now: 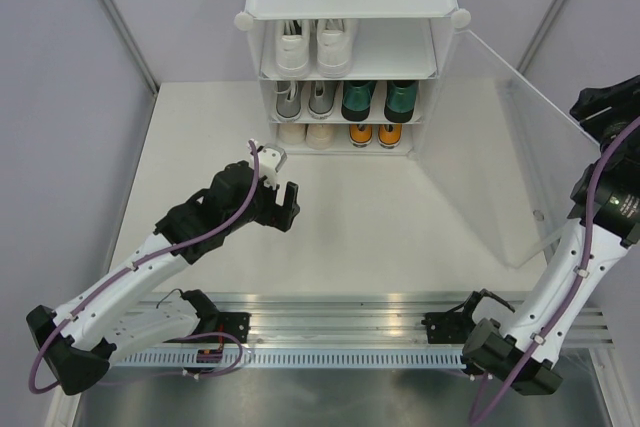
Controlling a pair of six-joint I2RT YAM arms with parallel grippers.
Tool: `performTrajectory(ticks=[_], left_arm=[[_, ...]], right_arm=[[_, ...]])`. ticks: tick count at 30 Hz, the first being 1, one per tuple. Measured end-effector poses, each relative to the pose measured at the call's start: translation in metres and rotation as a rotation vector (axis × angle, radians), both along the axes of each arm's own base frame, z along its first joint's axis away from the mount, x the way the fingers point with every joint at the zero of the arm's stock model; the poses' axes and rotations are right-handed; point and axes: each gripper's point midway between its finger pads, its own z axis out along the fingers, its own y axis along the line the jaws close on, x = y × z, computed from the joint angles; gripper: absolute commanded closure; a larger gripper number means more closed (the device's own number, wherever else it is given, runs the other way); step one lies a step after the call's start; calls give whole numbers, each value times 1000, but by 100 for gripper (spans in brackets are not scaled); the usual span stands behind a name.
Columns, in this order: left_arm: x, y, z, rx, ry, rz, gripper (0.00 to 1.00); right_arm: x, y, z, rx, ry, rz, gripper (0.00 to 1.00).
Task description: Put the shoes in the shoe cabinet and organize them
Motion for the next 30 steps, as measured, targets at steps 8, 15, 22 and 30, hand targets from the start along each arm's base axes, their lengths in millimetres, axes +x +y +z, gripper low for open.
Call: performTrajectory(ticks=[8, 15, 22, 30], left_arm=[[-1, 1, 2, -4, -5, 0, 8], [-1, 1, 3, -7, -7, 0, 8], [-3, -1, 4, -11, -12, -8, 8], [-3, -1, 5, -11, -12, -9, 8]], right_arm=[[-12, 46, -6, 103, -13, 162, 25], [-22, 74, -32, 239, 39, 237, 12], [-25, 96, -51, 346, 25, 318, 13], [-25, 114, -49, 404, -12, 393, 2]])
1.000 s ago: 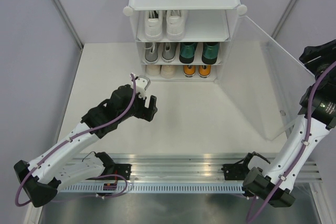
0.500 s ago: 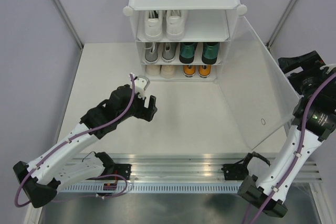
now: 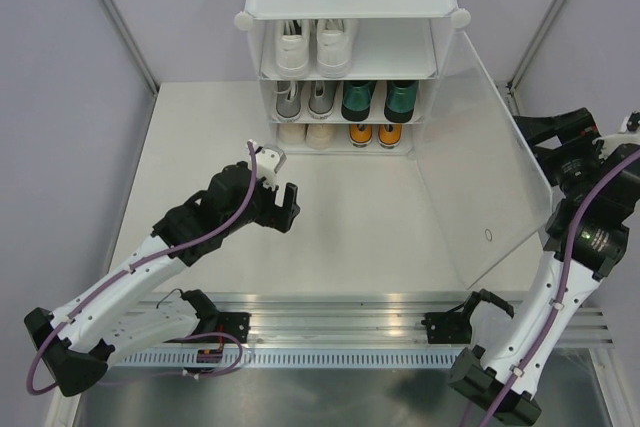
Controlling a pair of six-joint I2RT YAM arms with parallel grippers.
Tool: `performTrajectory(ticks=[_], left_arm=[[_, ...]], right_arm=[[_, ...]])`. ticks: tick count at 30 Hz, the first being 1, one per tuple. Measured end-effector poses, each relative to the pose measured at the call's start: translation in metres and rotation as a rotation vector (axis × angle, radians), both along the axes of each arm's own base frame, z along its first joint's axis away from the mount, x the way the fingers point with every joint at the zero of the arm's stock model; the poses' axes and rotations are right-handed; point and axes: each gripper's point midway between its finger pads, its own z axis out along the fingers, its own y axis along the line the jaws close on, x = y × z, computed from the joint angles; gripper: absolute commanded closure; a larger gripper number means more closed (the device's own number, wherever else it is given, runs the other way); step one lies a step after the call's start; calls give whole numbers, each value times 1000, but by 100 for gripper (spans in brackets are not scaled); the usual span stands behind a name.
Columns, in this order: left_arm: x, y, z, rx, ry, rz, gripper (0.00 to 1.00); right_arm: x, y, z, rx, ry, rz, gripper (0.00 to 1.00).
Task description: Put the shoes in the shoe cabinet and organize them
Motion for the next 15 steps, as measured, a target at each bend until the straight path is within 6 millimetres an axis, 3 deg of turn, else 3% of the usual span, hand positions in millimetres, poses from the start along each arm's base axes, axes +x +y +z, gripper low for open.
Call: performTrajectory(ticks=[15], left_arm=[[0, 0, 0, -1, 0, -1, 7]], right_arm=[[-25, 16, 20, 24, -53, -41, 2]])
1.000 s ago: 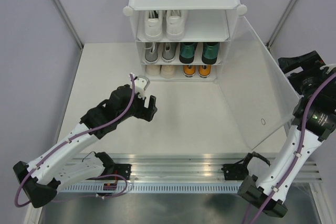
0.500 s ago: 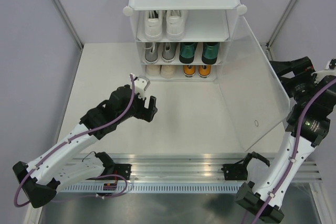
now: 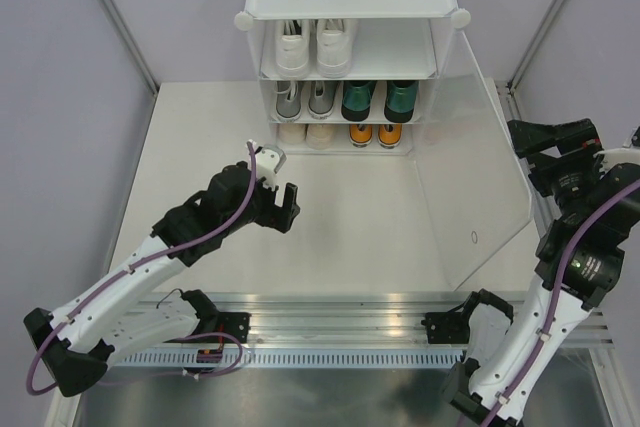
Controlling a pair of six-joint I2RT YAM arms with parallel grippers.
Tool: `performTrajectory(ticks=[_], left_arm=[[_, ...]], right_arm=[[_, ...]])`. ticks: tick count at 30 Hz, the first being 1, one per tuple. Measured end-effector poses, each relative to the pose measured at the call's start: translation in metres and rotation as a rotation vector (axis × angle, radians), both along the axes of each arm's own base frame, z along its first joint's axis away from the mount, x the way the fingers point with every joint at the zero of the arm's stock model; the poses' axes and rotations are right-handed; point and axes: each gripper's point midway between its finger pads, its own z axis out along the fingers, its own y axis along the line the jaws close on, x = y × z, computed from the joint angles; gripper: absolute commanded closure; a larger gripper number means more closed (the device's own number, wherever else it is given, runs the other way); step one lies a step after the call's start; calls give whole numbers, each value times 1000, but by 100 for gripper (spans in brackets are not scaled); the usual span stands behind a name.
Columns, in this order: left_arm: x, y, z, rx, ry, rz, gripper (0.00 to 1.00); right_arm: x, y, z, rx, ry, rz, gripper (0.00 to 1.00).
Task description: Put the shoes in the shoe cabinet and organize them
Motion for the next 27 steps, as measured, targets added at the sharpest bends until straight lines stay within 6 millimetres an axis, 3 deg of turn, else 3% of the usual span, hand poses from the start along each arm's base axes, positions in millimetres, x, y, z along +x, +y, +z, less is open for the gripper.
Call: performTrajectory(ticks=[7, 16, 27], left_arm=[[-3, -1, 2, -5, -5, -11, 7], [-5, -1, 4, -8, -8, -16, 7], [-5, -1, 5, -11, -11, -15, 7]], right_arm=[[-12, 11, 14, 11, -44, 5, 2], [0, 27, -16, 142, -19, 119, 2], [0, 44, 11, 166, -112, 226, 2]])
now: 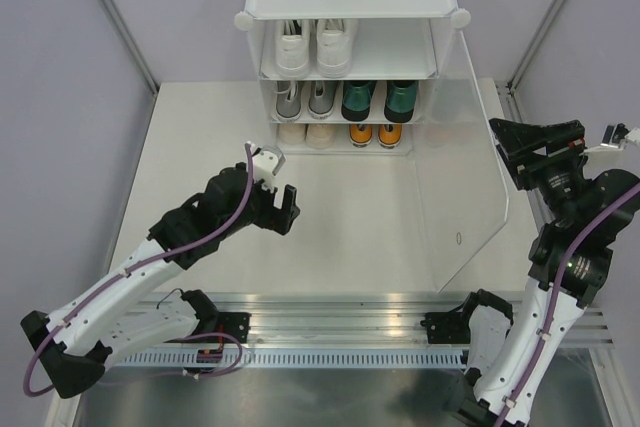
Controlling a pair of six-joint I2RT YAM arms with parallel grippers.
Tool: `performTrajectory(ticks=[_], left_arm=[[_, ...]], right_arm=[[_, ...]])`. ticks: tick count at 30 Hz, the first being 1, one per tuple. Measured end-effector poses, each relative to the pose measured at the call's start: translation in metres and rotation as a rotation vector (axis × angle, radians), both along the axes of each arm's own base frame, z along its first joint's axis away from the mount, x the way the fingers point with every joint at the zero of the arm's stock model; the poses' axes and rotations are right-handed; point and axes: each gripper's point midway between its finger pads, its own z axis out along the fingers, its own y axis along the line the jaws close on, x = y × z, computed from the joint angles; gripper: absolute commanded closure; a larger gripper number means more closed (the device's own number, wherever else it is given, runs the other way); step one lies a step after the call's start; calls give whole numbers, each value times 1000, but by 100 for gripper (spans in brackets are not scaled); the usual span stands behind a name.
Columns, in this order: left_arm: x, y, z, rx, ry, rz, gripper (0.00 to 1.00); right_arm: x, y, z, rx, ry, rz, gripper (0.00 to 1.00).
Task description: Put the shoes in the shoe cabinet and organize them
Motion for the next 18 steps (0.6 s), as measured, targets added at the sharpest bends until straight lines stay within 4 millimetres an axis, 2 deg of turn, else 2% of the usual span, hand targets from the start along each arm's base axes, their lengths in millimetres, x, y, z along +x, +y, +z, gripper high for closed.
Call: performTrajectory(ticks=[8, 15, 18], left_arm=[[0, 1, 2, -5, -7, 3, 7], [-1, 3, 5, -11, -17, 7, 7], [-1, 3, 7, -14, -21, 8, 7]], right_arm=[[7, 1, -4, 9, -17, 28, 5], [29, -4, -36, 49, 41, 60, 7], [36, 3, -47, 45, 62, 98, 8]])
